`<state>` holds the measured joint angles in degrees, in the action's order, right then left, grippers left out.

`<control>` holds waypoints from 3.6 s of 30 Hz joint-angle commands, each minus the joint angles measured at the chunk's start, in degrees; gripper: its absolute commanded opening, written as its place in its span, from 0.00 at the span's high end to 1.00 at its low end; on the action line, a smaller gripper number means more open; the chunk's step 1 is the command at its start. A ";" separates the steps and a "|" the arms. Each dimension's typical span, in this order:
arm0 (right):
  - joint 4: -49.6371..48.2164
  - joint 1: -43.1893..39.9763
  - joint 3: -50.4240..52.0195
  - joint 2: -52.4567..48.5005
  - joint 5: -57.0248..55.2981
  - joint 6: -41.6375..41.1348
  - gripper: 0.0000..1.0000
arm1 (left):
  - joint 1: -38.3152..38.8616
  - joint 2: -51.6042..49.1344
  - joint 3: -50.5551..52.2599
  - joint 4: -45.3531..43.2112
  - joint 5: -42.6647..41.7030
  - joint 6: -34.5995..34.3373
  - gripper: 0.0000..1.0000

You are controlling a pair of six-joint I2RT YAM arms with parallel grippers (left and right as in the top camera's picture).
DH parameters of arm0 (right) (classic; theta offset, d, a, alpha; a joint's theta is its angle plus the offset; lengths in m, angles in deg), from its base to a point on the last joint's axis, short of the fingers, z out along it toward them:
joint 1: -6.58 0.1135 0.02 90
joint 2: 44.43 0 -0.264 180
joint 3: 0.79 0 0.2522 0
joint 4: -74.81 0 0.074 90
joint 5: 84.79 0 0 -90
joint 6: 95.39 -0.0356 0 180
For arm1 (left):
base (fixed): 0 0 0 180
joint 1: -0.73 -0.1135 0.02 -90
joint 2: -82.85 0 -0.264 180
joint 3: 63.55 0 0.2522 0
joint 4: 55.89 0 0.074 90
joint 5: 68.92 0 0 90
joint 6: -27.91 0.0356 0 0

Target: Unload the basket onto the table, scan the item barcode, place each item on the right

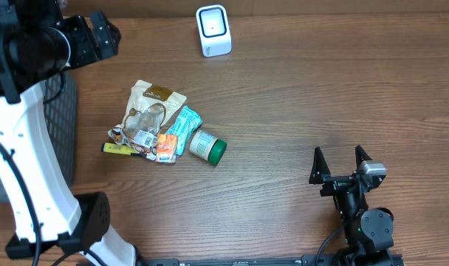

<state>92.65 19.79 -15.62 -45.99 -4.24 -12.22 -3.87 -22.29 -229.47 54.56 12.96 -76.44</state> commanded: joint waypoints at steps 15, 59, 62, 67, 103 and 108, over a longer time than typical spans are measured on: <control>-0.33 -0.02 0.59 0.15 -0.83 -0.26 0.00 | 14.32 4.39 3.58 0.11 -0.44 2.14 0.00; -0.31 -0.02 0.59 0.13 -0.83 -0.28 0.00 | 20.46 4.17 31.28 -7.13 -0.50 1.92 0.00; -0.31 -0.02 0.59 0.13 -0.83 -0.28 0.00 | 20.44 4.17 31.28 -7.34 -0.46 1.92 0.00; -0.31 -0.02 0.59 0.15 -0.83 -0.26 0.00 | 20.44 4.17 31.28 -7.61 -0.48 1.92 0.00; -0.31 -0.02 0.59 0.13 -0.83 -0.28 0.00 | 20.44 4.17 31.28 -9.09 -0.46 1.95 0.00; -0.33 -0.02 0.59 0.13 -0.83 -0.28 0.00 | 20.44 4.17 31.28 -9.09 -0.46 1.95 0.00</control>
<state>92.63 19.79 -15.62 -45.99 -4.27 -12.22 16.39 -18.40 -198.49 45.66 12.54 -75.37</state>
